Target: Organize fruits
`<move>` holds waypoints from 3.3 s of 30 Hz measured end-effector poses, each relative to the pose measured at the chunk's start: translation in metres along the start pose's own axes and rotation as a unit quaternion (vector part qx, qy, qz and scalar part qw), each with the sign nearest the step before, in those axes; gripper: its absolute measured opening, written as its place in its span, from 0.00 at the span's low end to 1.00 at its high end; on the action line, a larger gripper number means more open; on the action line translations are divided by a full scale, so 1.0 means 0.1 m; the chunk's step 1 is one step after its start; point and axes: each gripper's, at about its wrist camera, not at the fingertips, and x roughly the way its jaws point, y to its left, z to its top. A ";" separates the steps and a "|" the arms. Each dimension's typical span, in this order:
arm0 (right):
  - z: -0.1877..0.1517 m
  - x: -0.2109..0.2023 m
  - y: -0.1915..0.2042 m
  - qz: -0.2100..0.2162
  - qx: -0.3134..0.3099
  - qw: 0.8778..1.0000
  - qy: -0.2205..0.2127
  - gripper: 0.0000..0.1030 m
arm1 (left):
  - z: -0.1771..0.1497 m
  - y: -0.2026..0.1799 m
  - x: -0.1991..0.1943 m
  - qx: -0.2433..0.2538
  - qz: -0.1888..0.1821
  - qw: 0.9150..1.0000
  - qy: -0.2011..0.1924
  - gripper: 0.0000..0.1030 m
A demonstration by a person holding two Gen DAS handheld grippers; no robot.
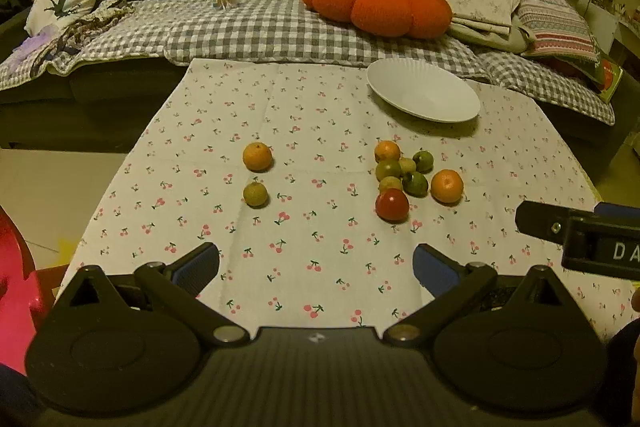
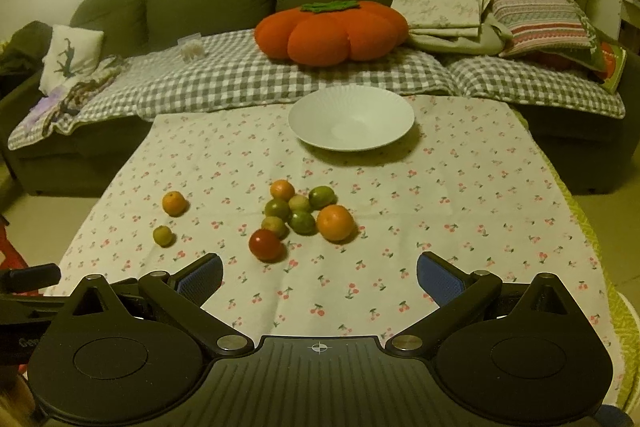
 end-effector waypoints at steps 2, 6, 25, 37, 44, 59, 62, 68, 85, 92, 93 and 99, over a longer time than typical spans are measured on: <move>0.00 0.01 0.01 0.000 -0.001 1.000 0.002 1.00 | 0.00 0.00 0.01 -0.001 -0.001 1.000 0.001 0.99; -0.01 0.02 0.01 0.000 0.001 1.000 0.001 1.00 | 0.00 0.00 0.02 0.001 -0.004 1.000 -0.001 0.99; -0.02 0.09 0.01 0.007 -0.002 1.000 0.000 1.00 | -0.01 0.02 0.13 -0.003 -0.018 1.000 0.010 0.99; 0.00 0.17 -0.02 0.009 0.001 1.000 0.009 1.00 | -0.01 0.01 0.22 -0.001 -0.020 1.000 0.016 0.99; 0.04 0.24 -0.08 0.006 0.004 1.000 0.009 1.00 | 0.00 0.05 0.33 0.000 -0.021 1.000 0.020 0.99; 0.20 0.64 -0.32 0.009 0.026 0.999 0.024 0.95 | 0.17 0.58 0.69 -0.049 -0.013 0.999 0.011 0.96; 0.27 0.78 -0.39 0.012 0.035 0.999 0.028 0.94 | 0.22 0.64 0.83 -0.056 -0.004 0.998 0.008 0.94; 0.33 1.12 -0.46 0.015 0.044 0.998 0.048 0.84 | 0.26 0.62 1.17 -0.044 0.005 0.999 0.020 0.72; 0.29 1.75 -0.50 0.025 0.043 0.996 0.078 0.69 | 0.24 0.59 1.64 -0.042 -0.007 0.999 0.027 0.33; 0.29 1.87 -0.48 0.043 0.053 0.995 0.080 0.58 | 0.23 0.57 1.70 -0.034 -0.004 0.999 0.021 0.23; 0.29 1.88 -0.47 0.047 0.053 0.994 0.081 0.54 | 0.23 0.57 1.70 -0.032 -0.002 0.999 0.020 0.23; 0.29 1.90 -0.48 0.069 0.070 0.992 0.084 0.38 | 0.24 0.56 1.71 -0.035 -0.005 0.999 0.019 0.23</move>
